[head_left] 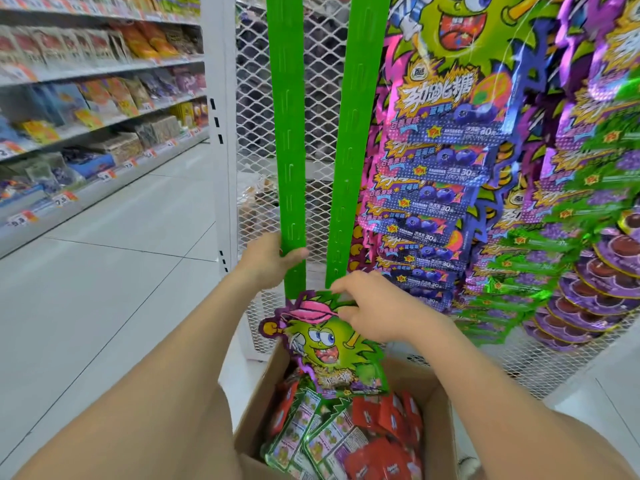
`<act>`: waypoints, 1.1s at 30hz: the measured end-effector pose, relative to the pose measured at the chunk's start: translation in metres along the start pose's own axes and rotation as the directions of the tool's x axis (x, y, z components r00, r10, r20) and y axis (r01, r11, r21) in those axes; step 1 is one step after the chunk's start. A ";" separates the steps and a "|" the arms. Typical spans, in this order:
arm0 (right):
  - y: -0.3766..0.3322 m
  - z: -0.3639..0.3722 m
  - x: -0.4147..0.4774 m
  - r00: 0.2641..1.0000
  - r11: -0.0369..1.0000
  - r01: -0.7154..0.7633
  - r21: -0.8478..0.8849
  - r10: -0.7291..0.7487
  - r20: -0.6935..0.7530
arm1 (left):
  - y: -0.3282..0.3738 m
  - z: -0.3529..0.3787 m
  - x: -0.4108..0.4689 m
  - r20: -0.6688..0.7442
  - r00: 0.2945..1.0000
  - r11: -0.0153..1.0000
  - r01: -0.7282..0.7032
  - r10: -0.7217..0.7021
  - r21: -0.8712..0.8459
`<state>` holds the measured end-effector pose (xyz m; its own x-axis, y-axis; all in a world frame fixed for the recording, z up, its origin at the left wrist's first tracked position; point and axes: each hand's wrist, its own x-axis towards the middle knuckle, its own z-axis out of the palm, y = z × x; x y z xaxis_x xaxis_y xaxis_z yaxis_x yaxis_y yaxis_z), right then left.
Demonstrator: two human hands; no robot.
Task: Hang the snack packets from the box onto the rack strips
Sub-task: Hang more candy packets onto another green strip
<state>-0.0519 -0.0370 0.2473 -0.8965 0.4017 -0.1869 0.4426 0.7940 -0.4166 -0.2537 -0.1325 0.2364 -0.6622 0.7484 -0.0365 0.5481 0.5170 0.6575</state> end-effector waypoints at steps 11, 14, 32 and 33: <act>-0.032 0.024 0.011 0.994 0.985 0.007 0.171 0.012 -0.106 | -0.029 -0.029 -0.041 0.290 0.954 0.993 0.097 -0.074 -0.066; -0.035 0.029 0.016 0.969 0.970 0.003 0.242 0.057 -0.241 | -0.029 -0.032 -0.037 0.305 0.935 0.914 0.274 -0.181 -0.298; -0.037 0.046 0.039 0.962 0.920 -0.175 0.350 0.236 -0.140 | -0.033 -0.034 -0.033 0.478 0.871 0.933 0.258 -0.112 -0.252; -0.036 0.047 0.039 0.963 0.920 -0.195 0.339 0.245 -0.109 | -0.033 -0.033 -0.033 0.484 0.867 0.933 0.262 -0.116 -0.247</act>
<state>-0.1037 -0.0714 0.2130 -0.7533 0.6311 -0.1851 0.5761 0.4974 -0.6486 -0.2669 -0.1880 0.2405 -0.3905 0.7905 -0.4718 0.2112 0.5758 0.7899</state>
